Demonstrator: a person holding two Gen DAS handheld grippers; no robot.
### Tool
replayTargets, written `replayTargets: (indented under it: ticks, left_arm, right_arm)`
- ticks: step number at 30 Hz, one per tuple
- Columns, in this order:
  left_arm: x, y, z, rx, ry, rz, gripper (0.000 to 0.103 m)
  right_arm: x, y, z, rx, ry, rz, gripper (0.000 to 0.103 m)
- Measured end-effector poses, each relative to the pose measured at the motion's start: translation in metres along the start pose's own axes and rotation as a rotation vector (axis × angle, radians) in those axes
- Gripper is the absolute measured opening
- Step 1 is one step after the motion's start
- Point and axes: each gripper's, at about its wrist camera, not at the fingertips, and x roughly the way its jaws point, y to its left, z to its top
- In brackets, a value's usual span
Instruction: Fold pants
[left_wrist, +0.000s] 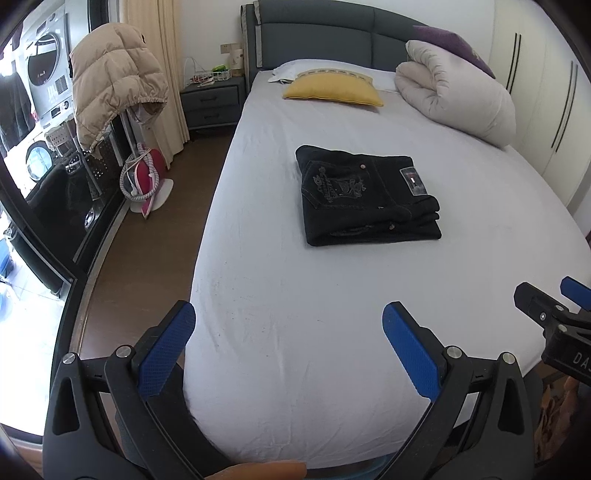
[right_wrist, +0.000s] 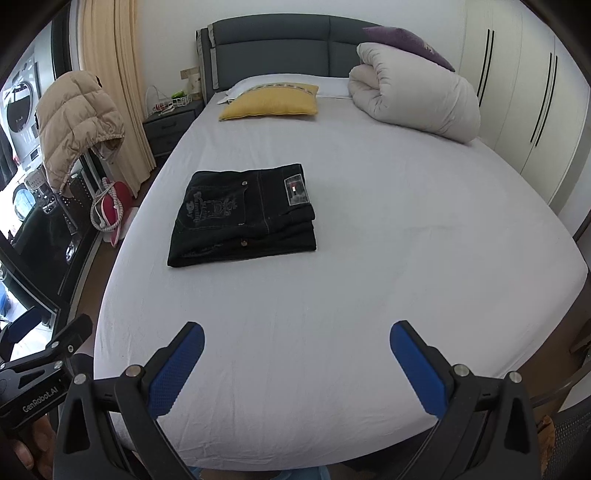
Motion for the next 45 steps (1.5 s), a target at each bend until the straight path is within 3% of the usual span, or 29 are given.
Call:
replayTargets:
  ticks: [17,45]
  left_arm:
    - [0.024,-0.001,-0.003,-0.009,0.056,-0.006,0.103]
    - [0.023,-0.003,-0.008,-0.012,0.055,-0.013,0.103]
  right_arm:
    - [0.014,0.0,-0.001,-0.002,0.038,-0.008,0.103]
    - [0.016,-0.008,-0.007,0.027,0.034,-0.012,0.103]
